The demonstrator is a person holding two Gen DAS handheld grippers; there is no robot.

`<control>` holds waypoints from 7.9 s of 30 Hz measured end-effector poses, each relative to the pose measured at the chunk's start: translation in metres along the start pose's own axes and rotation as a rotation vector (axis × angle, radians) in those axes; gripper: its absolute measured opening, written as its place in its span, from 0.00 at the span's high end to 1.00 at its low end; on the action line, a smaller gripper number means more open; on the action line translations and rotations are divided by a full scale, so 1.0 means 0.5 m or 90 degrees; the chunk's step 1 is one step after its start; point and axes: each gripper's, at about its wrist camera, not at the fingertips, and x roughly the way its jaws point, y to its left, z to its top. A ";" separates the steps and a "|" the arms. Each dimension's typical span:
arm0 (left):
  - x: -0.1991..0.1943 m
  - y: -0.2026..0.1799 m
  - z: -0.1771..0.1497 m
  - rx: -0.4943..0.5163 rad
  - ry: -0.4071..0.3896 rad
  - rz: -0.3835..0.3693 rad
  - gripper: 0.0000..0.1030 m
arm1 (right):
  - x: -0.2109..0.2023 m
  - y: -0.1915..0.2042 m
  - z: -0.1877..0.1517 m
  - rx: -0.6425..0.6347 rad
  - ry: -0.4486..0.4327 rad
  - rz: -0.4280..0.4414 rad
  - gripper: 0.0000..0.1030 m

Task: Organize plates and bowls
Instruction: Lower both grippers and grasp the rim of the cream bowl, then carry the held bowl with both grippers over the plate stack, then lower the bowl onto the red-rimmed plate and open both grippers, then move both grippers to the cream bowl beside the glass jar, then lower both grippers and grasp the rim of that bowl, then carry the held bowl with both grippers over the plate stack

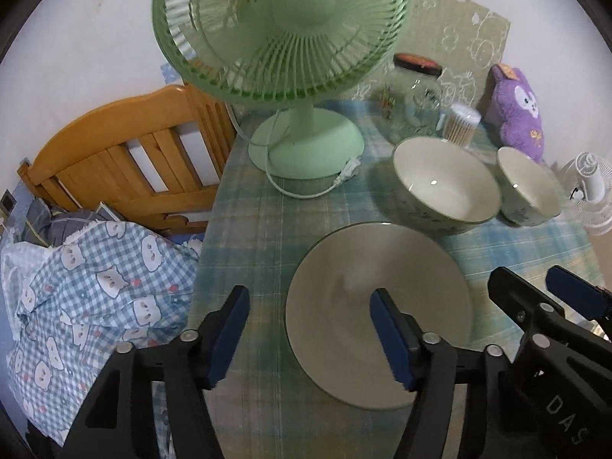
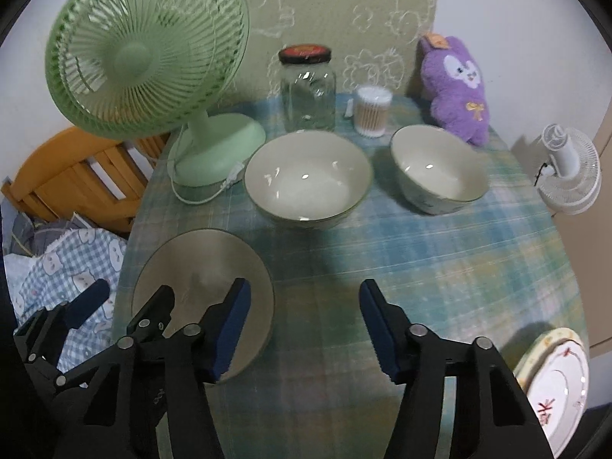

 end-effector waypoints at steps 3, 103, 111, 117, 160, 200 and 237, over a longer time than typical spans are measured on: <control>0.033 0.008 -0.001 -0.004 0.016 -0.002 0.48 | 0.031 0.013 0.002 -0.003 0.009 -0.005 0.51; -0.226 -0.254 -0.208 -0.065 0.036 0.014 0.24 | -0.195 -0.334 -0.220 -0.040 0.066 0.029 0.41; -0.263 -0.249 -0.131 -0.035 -0.013 -0.017 0.21 | -0.253 -0.336 -0.157 -0.011 0.010 -0.012 0.36; -0.267 -0.262 -0.065 -0.006 -0.043 -0.038 0.21 | -0.275 -0.343 -0.102 0.019 -0.031 -0.042 0.36; 0.146 -0.457 0.247 -0.016 -0.001 0.010 0.54 | 0.191 -0.474 0.269 -0.033 0.000 0.020 0.40; 0.166 -0.468 0.195 0.014 0.089 -0.038 0.83 | 0.190 -0.467 0.198 -0.054 0.052 0.072 0.84; -0.181 -0.311 -0.007 0.011 0.030 -0.071 0.82 | -0.197 -0.312 -0.032 -0.032 -0.004 0.048 0.84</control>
